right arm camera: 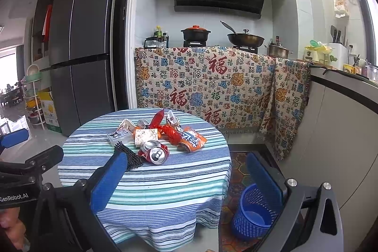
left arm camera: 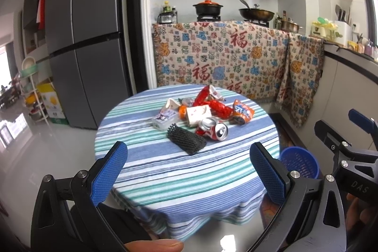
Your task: Collect trash
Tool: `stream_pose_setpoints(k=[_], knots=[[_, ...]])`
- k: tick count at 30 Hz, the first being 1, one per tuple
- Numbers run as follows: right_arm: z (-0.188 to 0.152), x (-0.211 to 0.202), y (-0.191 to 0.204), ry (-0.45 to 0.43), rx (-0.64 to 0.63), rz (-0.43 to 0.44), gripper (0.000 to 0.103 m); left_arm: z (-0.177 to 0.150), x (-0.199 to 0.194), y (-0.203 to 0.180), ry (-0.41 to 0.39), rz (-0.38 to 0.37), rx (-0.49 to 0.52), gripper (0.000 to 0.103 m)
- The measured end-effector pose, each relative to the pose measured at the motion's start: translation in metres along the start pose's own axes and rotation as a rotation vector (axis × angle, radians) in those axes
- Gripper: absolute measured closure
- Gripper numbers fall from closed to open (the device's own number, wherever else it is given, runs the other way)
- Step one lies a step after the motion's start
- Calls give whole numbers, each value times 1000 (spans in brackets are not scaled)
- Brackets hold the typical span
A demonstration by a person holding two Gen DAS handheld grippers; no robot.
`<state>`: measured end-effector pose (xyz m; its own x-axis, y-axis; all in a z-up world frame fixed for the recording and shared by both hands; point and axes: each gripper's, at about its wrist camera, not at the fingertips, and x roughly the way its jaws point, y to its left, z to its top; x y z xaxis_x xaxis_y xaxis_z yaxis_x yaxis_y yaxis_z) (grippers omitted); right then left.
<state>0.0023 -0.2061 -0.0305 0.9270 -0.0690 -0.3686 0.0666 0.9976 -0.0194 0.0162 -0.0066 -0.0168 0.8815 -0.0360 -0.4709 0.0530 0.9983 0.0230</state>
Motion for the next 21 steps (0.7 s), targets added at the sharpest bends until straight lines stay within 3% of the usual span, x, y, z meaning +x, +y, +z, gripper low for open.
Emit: stream_pose_setpoints(k=[21], knots=[[0, 4, 1, 9, 10, -9, 0, -3, 2, -3, 6, -3, -1, 0]])
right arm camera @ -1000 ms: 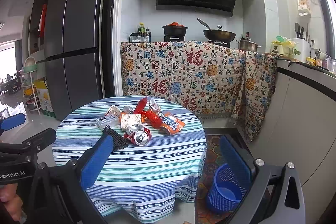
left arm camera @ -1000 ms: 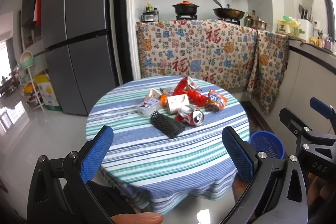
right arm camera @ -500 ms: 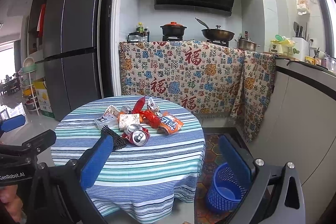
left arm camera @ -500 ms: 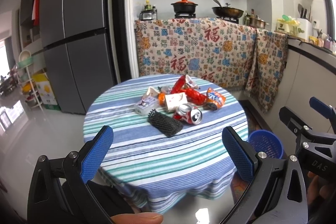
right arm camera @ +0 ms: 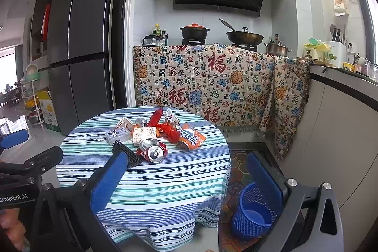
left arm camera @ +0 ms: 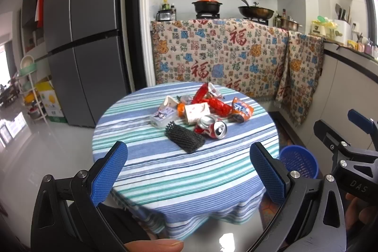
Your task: Collect trash
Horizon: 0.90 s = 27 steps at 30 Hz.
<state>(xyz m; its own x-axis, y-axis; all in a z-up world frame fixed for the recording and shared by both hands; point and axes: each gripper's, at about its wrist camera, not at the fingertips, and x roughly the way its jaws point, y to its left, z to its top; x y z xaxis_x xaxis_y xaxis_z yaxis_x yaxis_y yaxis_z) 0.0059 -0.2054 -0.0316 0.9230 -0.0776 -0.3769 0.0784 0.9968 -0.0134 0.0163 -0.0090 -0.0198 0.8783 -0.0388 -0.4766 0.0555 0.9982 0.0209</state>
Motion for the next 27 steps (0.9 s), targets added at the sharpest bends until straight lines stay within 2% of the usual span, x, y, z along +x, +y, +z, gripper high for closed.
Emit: stream_pose_setpoints(k=[27], knots=[[-3, 10, -1, 18, -1, -5, 0, -3, 10, -2, 24, -2, -8, 0]])
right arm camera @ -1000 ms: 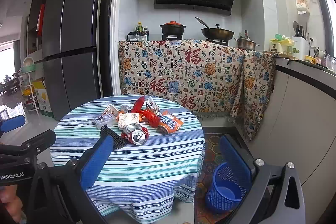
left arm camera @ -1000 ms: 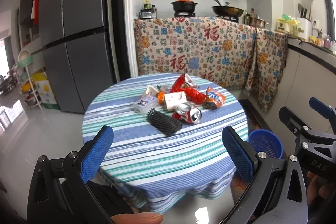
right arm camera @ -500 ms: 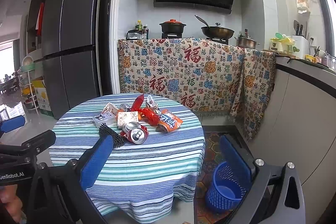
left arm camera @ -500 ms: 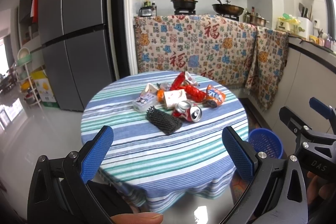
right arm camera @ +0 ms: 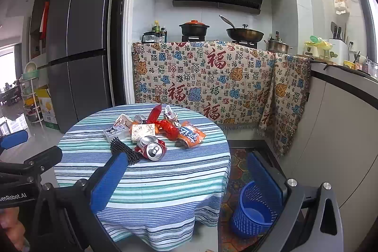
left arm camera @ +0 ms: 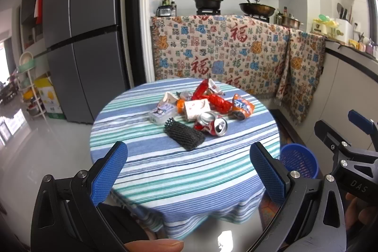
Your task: Collect trash
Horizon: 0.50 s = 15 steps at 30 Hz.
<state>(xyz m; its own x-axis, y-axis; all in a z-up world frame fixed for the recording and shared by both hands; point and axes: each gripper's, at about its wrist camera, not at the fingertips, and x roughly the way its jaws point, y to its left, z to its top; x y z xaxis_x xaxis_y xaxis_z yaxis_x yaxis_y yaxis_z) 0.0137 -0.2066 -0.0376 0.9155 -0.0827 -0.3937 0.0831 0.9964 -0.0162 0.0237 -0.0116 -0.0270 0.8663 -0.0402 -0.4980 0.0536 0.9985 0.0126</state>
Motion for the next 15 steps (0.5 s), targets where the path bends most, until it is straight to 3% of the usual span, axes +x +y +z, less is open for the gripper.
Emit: stream_pose_setpoints(k=[15], knots=[[0, 5, 1, 9, 0, -5, 0, 0, 8, 1, 15, 2, -7, 0]])
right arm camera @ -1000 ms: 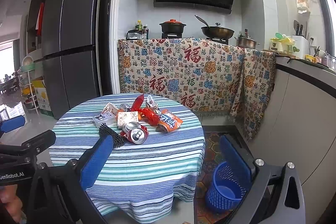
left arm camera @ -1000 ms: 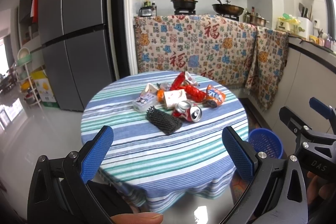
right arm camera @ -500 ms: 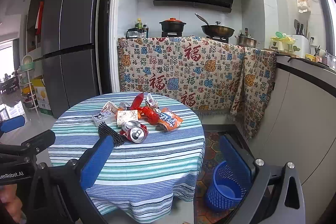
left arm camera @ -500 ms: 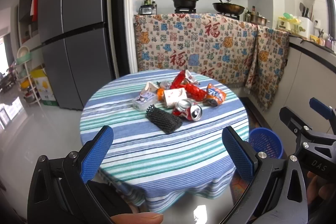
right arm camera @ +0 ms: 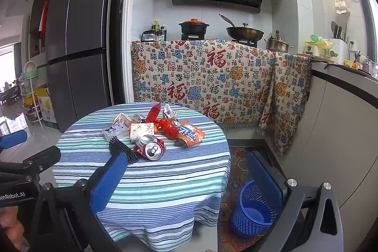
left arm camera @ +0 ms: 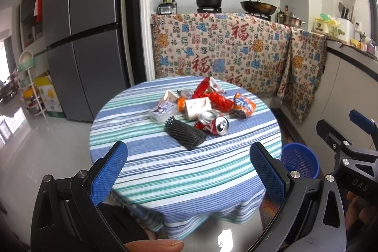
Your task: Collect trash
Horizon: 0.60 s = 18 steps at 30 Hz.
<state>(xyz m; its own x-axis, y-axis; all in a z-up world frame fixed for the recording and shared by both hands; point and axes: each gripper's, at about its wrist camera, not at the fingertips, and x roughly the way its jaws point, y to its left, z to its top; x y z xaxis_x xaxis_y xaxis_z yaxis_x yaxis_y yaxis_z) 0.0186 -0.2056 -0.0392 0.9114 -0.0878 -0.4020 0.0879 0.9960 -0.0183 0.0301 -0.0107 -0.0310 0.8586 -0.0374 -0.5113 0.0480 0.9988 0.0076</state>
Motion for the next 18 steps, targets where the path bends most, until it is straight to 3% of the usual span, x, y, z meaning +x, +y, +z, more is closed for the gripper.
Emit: stream_pose_setpoints(k=[9, 18], knots=[[-5, 20, 0, 33, 7, -2, 0, -6, 31, 11, 66, -11, -59, 0], [-20, 66, -5, 52, 10, 4, 0, -13, 85, 13, 140, 7, -97, 0]])
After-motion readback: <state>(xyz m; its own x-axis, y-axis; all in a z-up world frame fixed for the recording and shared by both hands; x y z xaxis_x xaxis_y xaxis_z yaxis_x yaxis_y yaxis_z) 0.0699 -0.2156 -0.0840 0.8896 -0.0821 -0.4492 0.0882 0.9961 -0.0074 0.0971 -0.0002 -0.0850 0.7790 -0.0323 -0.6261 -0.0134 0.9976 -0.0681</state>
